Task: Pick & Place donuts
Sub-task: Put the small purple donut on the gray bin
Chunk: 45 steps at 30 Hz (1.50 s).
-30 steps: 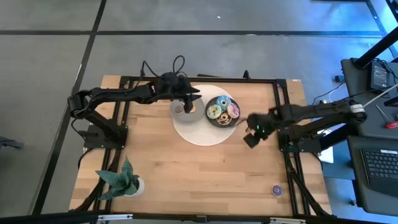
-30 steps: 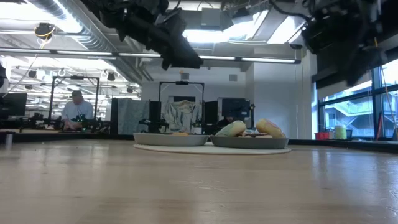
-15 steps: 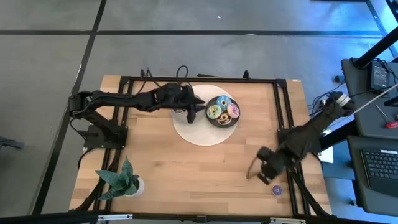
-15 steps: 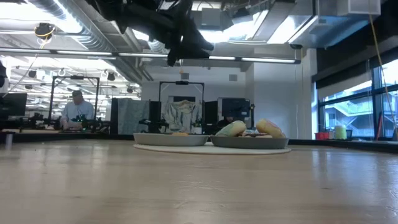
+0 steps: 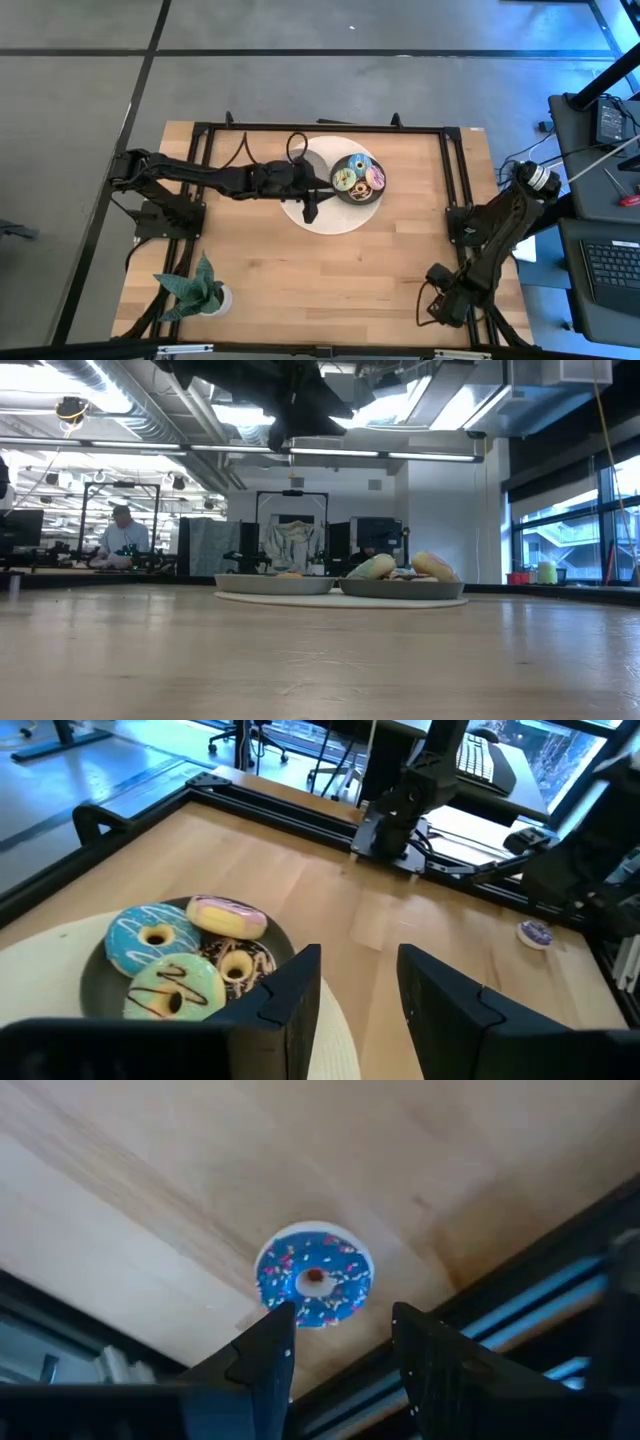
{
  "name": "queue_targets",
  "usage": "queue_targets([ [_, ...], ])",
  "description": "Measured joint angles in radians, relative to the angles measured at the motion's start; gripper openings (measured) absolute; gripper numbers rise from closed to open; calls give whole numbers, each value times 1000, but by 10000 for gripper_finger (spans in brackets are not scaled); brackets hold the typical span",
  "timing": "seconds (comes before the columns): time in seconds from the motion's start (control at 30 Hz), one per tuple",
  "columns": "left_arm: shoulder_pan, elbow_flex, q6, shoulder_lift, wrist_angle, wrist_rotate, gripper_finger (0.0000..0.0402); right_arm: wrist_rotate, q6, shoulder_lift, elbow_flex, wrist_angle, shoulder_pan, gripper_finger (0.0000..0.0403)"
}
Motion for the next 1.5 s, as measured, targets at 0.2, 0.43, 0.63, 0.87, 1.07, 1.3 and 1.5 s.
queue_targets([
  [0.2, -26, 0, -8, 0, 0, -13, 129, 0, 82, 38, -54, 88, 43, 168],
  [0.43, -31, 0, -23, 0, -1, -12, 134, -3, 98, 59, -90, 132, 46, 168],
  [0.63, -31, 0, -23, 0, -1, -13, 131, -5, 98, 64, -91, 132, 46, 156],
  [0.87, -31, 0, -13, 0, -1, -13, 130, -4, 97, 64, -92, 139, 47, 117],
  [1.07, -31, 0, -5, 0, -1, -11, 131, -4, 98, 64, -92, 140, 46, 88],
  [1.3, -31, 0, -4, 0, -2, -10, 133, 0, 98, 59, -92, 141, 46, 55],
  [1.5, -31, 0, 14, 0, -2, -10, 130, 9, 107, 38, -77, 127, 44, 44],
])
